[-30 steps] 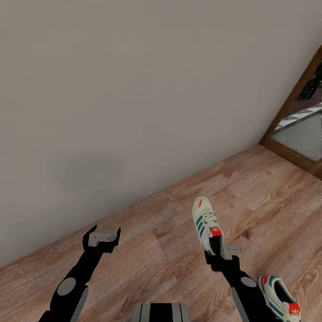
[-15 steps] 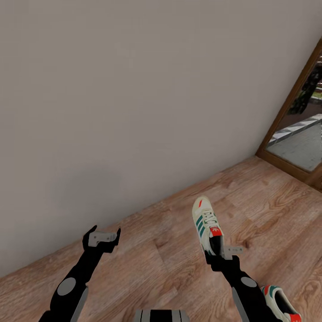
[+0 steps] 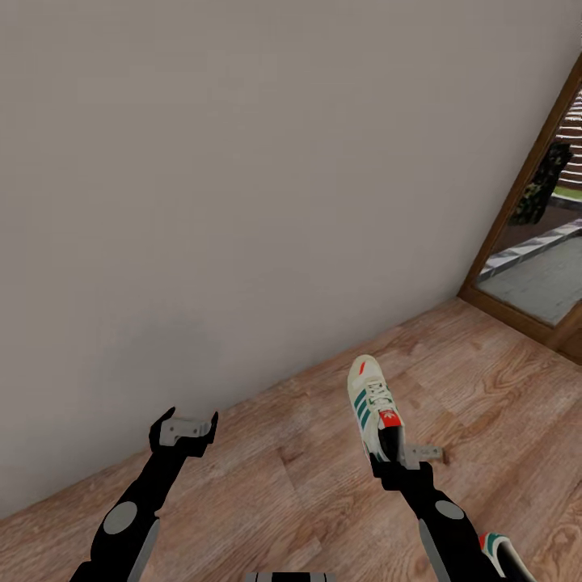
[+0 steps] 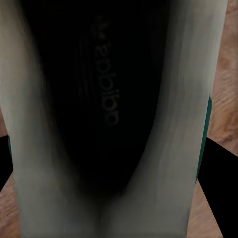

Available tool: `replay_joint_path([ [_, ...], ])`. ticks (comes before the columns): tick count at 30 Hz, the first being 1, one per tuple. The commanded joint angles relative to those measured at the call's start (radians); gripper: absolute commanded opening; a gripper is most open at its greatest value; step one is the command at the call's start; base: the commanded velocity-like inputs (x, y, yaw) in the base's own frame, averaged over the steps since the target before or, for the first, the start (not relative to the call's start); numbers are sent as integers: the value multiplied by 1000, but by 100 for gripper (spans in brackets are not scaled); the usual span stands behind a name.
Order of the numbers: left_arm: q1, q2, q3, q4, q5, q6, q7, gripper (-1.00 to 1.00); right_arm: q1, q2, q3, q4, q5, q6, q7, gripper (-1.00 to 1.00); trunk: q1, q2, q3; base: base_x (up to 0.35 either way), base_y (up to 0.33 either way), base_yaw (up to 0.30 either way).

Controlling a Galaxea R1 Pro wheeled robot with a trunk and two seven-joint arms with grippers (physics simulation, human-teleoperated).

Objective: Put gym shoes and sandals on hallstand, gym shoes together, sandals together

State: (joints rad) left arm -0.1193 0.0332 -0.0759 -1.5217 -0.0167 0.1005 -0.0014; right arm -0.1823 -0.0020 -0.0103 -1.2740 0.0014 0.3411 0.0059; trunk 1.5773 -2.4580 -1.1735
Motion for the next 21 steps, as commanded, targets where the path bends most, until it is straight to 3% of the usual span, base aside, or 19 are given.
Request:
replay_joint_path([
  [1,0,1,-1,-1,-2,6,0,100,0,0,0,-2,0,6,0,-100,-4,7,4,0,0,0],
  [10,0,1,-1,-1,-2,6,0,100,0,0,0,-2,0,6,0,-100,-39,70,47,0,0,0],
  [21,0,1,-3,-1,-2,5,0,100,0,-1,0,-1,-1,5,0,-100,-39,70,57,0,0,0],
])
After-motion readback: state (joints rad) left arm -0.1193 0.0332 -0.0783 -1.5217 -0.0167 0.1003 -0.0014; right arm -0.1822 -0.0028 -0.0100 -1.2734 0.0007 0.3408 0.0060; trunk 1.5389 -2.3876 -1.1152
